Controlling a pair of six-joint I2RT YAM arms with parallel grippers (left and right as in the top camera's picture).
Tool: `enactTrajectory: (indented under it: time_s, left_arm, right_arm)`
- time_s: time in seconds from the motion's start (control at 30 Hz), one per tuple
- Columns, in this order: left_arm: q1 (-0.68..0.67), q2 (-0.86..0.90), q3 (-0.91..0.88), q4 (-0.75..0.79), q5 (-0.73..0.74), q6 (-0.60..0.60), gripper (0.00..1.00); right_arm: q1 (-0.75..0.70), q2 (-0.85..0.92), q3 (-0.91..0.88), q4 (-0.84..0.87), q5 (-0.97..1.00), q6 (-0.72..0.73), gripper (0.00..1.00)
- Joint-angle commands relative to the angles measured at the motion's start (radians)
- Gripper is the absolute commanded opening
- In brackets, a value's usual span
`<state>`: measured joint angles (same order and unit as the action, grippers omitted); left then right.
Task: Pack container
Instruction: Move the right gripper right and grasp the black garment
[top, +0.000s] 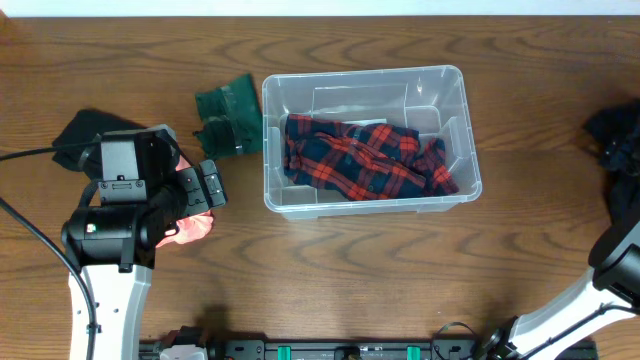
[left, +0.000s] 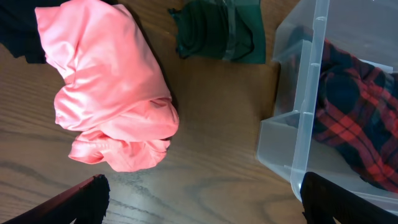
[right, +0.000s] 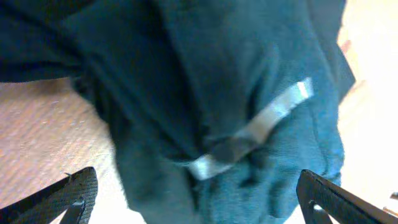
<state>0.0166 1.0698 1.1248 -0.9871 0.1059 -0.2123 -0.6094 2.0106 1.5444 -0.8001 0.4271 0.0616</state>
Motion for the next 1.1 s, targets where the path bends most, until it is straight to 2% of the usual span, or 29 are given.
enactTrajectory:
  time_s: [0.0, 0.17, 0.33, 0.4, 0.57, 0.6, 0.63, 0.77, 0.8, 1.07]
  left_arm:
    - [0.0, -0.002, 0.024, 0.001, 0.011, 0.009, 0.98]
    - [0.0, 0.001, 0.024, 0.001, 0.011, 0.009, 0.98]
    - [0.0, 0.001, 0.024, 0.001, 0.011, 0.009, 0.98]
    - [0.0, 0.001, 0.024, 0.001, 0.011, 0.009, 0.98]
    - [0.0, 0.001, 0.024, 0.001, 0.011, 0.008, 0.98]
    - [0.0, 0.001, 0.024, 0.001, 0.011, 0.009, 0.98]
    - [0.0, 0.001, 0.024, 0.001, 0.011, 0.009, 0.98]
    - [0.0, 0.001, 0.024, 0.001, 0.011, 0.009, 0.98]
    - [0.0, 0.001, 0.024, 0.001, 0.011, 0.009, 0.98]
    - [0.0, 0.001, 0.024, 0.001, 0.011, 0.009, 0.98]
  right_arm:
    - [-0.035, -0.015, 0.003, -0.003, 0.01, 0.022, 0.99]
    - [-0.07, 0.002, 0.003, 0.005, 0.009, 0.044, 0.95]
    - [-0.097, 0.02, -0.001, 0.008, -0.027, 0.047, 0.75]
    - [-0.104, 0.037, -0.001, 0.008, -0.056, 0.046, 0.7]
    - [-0.106, 0.101, -0.002, 0.006, -0.089, 0.042, 0.71]
    - [-0.105, 0.112, -0.002, 0.003, -0.099, 0.042, 0.66]
    - [-0.104, 0.119, -0.002, -0.002, -0.107, 0.039, 0.58]
    - [-0.094, 0.099, 0.011, -0.028, -0.154, 0.039, 0.04]
    - [-0.09, 0.082, 0.018, -0.035, -0.162, 0.039, 0.01]
    - [0.022, -0.2, 0.075, -0.063, -0.261, 0.003, 0.01]
